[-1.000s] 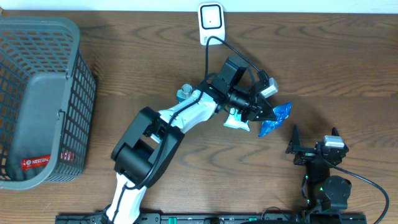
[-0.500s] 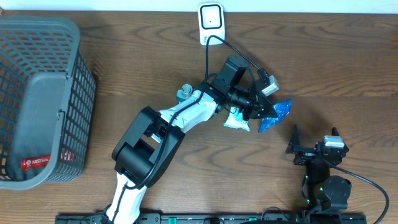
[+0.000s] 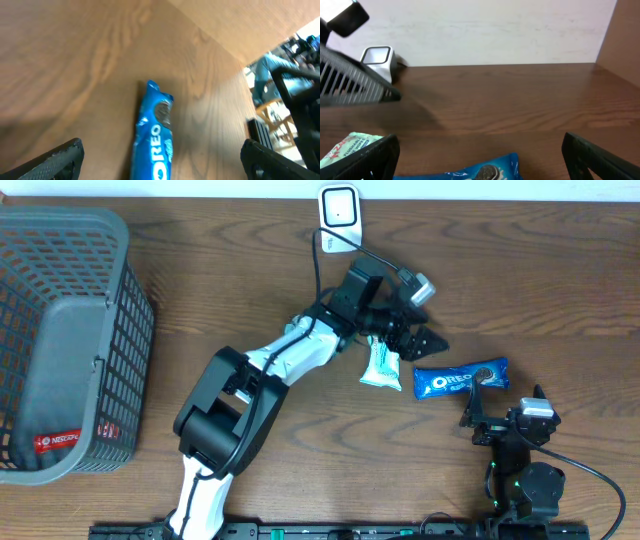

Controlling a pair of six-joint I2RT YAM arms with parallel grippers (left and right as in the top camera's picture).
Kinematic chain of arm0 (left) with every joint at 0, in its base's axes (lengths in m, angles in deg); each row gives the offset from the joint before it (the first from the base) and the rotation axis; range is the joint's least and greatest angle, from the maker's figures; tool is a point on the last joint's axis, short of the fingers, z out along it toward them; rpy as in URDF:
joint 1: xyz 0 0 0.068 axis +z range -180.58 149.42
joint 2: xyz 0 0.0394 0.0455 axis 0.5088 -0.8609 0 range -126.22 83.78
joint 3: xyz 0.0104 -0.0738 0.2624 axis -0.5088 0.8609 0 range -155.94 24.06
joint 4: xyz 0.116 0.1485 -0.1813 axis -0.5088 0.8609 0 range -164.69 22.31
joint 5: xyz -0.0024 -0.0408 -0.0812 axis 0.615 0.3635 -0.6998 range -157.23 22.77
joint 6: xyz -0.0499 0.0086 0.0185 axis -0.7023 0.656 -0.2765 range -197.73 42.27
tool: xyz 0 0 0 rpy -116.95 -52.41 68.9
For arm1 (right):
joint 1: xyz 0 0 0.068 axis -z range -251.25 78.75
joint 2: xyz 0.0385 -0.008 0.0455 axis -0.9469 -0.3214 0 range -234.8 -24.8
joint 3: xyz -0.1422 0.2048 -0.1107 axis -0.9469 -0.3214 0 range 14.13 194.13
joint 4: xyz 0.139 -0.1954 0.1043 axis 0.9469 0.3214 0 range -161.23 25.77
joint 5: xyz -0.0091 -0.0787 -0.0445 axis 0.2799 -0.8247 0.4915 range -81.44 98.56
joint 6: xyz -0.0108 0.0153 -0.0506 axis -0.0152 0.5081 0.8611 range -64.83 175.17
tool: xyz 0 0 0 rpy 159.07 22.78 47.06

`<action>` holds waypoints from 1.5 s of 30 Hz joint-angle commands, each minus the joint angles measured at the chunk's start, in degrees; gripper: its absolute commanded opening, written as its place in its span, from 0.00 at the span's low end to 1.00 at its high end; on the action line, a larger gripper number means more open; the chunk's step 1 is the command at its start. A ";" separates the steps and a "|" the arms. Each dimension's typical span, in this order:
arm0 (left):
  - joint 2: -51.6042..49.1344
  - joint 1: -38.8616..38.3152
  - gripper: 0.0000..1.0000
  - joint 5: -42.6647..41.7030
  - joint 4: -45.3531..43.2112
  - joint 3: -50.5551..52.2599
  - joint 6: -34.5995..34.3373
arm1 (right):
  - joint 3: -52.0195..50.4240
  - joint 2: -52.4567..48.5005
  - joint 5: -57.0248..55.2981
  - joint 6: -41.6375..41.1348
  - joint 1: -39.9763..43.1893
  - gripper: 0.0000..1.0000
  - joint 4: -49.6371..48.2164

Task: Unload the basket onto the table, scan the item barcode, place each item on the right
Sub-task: 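Present the Oreo pack to the scanner and release it near the right arm, then reach the left gripper into the basket and grasp the red Nescafe stick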

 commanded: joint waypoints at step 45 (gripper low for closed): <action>33.94 75.52 0.98 68.06 88.00 0.55 -60.67 | -0.17 0.22 -0.50 0.61 -0.57 0.99 0.07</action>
